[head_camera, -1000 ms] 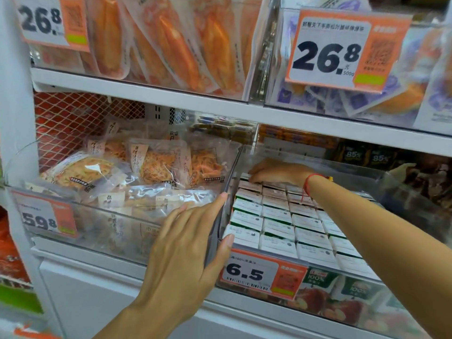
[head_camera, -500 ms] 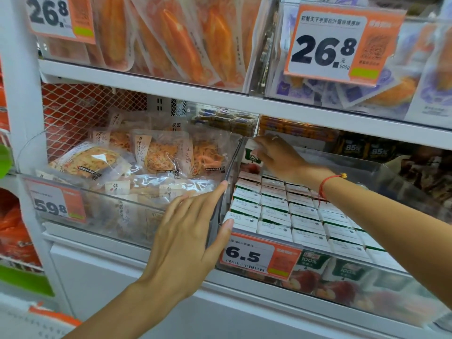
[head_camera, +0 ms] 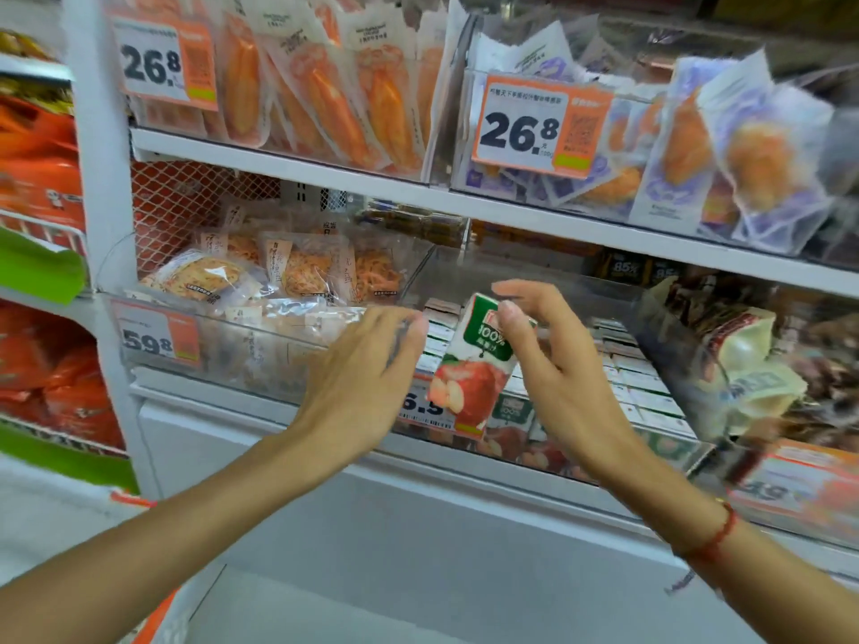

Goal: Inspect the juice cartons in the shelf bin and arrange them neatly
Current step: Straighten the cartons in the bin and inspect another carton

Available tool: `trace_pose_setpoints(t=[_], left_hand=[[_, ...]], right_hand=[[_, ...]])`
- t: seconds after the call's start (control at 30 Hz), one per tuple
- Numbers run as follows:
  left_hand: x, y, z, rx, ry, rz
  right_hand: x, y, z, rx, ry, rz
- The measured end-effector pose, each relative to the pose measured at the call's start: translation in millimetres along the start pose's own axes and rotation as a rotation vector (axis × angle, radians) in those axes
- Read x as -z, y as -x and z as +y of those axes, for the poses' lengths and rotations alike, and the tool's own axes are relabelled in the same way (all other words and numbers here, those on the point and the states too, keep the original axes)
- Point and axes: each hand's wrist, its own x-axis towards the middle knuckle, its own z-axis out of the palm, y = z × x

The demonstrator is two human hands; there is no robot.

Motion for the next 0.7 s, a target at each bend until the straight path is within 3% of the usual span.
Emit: trace_pose_setpoints(t=[0.1, 0.2, 0.5, 0.7], left_hand=[[-2.5, 18.0, 33.5, 0.164, 0.475, -0.169], [-2.6, 39.6, 42.2, 0.180, 0.685, -0.288], [-3.9, 59.6, 15.0, 0.261, 0.721, -0.423], [-12.9, 61.3, 11.6, 0.361, 0.754, -0.272]], right_hand=[[-5.4, 27.4, -13.4, -0.137, -0.218, 0.003], [-8.4, 43.4, -15.8, -0.234, -0.247, 0.001], [-16.2, 48.7, -4.2, -0.543, -0.417, -0.011], [-11.0, 49.1, 8.1, -0.639, -0.408, -0.283]])
